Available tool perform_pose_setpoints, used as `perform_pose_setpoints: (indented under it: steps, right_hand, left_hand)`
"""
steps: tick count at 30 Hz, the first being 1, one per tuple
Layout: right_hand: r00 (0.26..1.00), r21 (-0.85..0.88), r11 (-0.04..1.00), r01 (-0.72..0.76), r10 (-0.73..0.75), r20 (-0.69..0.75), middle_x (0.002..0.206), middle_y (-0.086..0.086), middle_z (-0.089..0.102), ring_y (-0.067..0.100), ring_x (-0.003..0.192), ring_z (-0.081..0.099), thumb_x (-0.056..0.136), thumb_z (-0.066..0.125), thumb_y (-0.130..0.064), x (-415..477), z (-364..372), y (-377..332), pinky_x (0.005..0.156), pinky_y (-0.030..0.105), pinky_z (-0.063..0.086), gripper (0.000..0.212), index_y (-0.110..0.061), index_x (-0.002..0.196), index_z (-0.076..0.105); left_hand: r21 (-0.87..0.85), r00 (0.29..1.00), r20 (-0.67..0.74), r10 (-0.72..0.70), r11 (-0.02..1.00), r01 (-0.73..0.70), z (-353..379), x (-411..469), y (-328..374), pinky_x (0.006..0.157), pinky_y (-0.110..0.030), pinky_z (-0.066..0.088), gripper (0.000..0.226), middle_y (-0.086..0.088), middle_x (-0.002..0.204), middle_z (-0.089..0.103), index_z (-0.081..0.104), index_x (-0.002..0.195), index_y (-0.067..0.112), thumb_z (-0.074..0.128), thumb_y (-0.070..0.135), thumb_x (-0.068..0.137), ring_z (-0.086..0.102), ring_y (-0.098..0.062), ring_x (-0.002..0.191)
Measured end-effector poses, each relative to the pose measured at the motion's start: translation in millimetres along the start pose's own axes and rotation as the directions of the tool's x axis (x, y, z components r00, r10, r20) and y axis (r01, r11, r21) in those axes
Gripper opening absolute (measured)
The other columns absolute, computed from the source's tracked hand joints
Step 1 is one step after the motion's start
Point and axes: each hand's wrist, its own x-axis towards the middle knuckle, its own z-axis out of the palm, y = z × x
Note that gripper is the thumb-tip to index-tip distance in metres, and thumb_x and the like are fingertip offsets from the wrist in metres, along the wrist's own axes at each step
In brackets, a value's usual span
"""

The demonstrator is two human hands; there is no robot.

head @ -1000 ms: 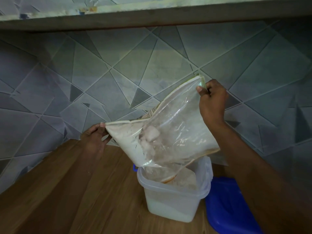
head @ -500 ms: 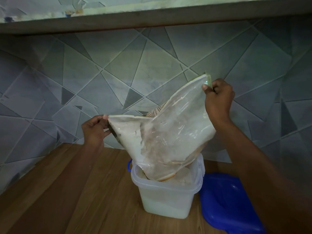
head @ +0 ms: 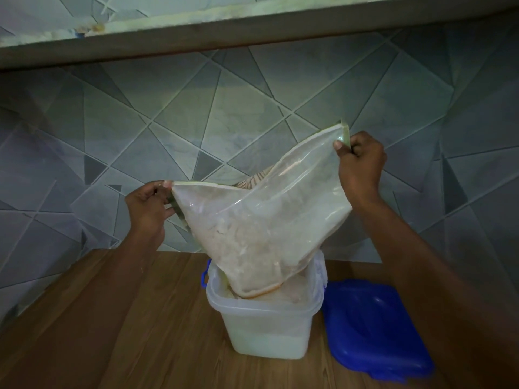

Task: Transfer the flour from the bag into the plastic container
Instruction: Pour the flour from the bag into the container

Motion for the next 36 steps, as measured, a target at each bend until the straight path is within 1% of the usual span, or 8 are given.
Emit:
perform_pose_setpoints:
  steps: [5, 8, 13, 17, 19, 29, 34, 36]
  right_hand:
    - [0.998, 0.03, 0.999, -0.043, 0.044, -0.044, 0.059, -0.004, 0.048, 0.006, 0.055, 0.042, 0.084, 0.075, -0.019, 9, -6, 2, 0.061, 0.025, 0.04, 0.03, -0.004, 0.071, 0.053]
    - [0.996, 0.038, 0.997, -0.066, 0.068, -0.061, 0.061, 0.0, 0.051, 0.011, 0.059, 0.045, 0.083, 0.076, -0.023, 12, -10, 9, 0.061, 0.031, 0.045, 0.032, -0.001, 0.072, 0.055]
    - [0.997, 0.046, 0.997, -0.07, 0.07, -0.013, 0.059, -0.004, 0.049, 0.009, 0.057, 0.043, 0.083, 0.076, -0.023, 14, -19, 13, 0.061, 0.026, 0.041, 0.031, -0.001, 0.072, 0.057]
    - [0.998, 0.036, 0.999, -0.02, 0.017, 0.062, 0.055, -0.007, 0.04, 0.011, 0.059, 0.039, 0.081, 0.076, -0.024, 14, -24, 9, 0.059, 0.028, 0.037, 0.034, -0.006, 0.067, 0.051]
    - [0.999, 0.03, 0.999, -0.022, 0.021, 0.038, 0.054, -0.01, 0.04, 0.009, 0.057, 0.038, 0.081, 0.076, -0.023, 16, -25, 8, 0.059, 0.027, 0.037, 0.033, -0.008, 0.066, 0.051]
    - [0.992, 0.004, 1.0, 0.001, -0.002, 0.126, 0.053, -0.01, 0.041, 0.009, 0.057, 0.039, 0.081, 0.076, -0.026, 12, -19, 2, 0.059, 0.029, 0.036, 0.033, -0.013, 0.065, 0.05]
    - [0.993, -0.091, 0.996, 0.015, -0.004, 0.117, 0.055, -0.01, 0.037, 0.015, 0.063, 0.04, 0.087, 0.074, -0.021, -2, -10, -12, 0.061, 0.03, 0.034, 0.045, -0.021, 0.06, 0.037]
    - [0.992, -0.098, 0.995, 0.033, -0.02, 0.124, 0.057, -0.011, 0.037, 0.016, 0.062, 0.04, 0.09, 0.07, -0.016, -12, -2, -19, 0.057, 0.028, 0.03, 0.041, -0.02, 0.065, 0.038]
  left_hand:
    - [0.016, 0.996, 0.061, 0.065, 0.998, -0.066, 10, -2, 22, 0.061, -0.029, 0.063, 0.014, 0.005, 0.079, 0.072, 0.072, 0.081, 0.021, 0.069, 0.018, 0.095, 0.07, -0.007, 0.068]
    - [0.025, 0.996, 0.067, 0.061, 0.998, -0.062, 12, 0, 30, 0.063, -0.034, 0.064, 0.012, 0.0, 0.082, 0.072, 0.072, 0.082, 0.02, 0.07, 0.02, 0.094, 0.07, -0.01, 0.069]
    - [0.039, 0.998, 0.054, 0.022, 0.999, -0.025, 17, 2, 36, 0.07, -0.042, 0.064, 0.012, -0.007, 0.087, 0.071, 0.072, 0.082, 0.019, 0.071, 0.02, 0.094, 0.069, -0.021, 0.078]
    - [0.036, 0.999, 0.046, 0.006, 0.999, -0.008, 21, -2, 40, 0.071, -0.043, 0.064, 0.009, -0.011, 0.092, 0.071, 0.072, 0.091, 0.011, 0.072, 0.02, 0.092, 0.068, -0.024, 0.082]
    - [0.038, 0.999, 0.042, 0.003, 0.999, -0.005, 22, -3, 42, 0.072, -0.043, 0.064, 0.012, -0.013, 0.097, 0.071, 0.072, 0.097, 0.009, 0.072, 0.02, 0.092, 0.07, -0.025, 0.083]
    - [0.052, 0.999, -0.017, -0.032, 0.998, 0.033, 13, 0, 44, 0.071, -0.045, 0.065, 0.012, -0.014, 0.098, 0.071, 0.073, 0.098, 0.009, 0.073, 0.019, 0.092, 0.071, -0.028, 0.085]
    - [0.036, 0.996, -0.066, -0.058, 0.998, 0.06, 13, 1, 41, 0.069, -0.044, 0.065, 0.014, -0.016, 0.102, 0.071, 0.073, 0.096, 0.009, 0.075, 0.022, 0.09, 0.072, -0.03, 0.087]
    - [0.029, 0.993, -0.091, -0.069, 0.997, 0.072, 11, 2, 38, 0.069, -0.043, 0.065, 0.02, -0.017, 0.106, 0.072, 0.074, 0.102, 0.007, 0.076, 0.023, 0.09, 0.073, -0.031, 0.09]
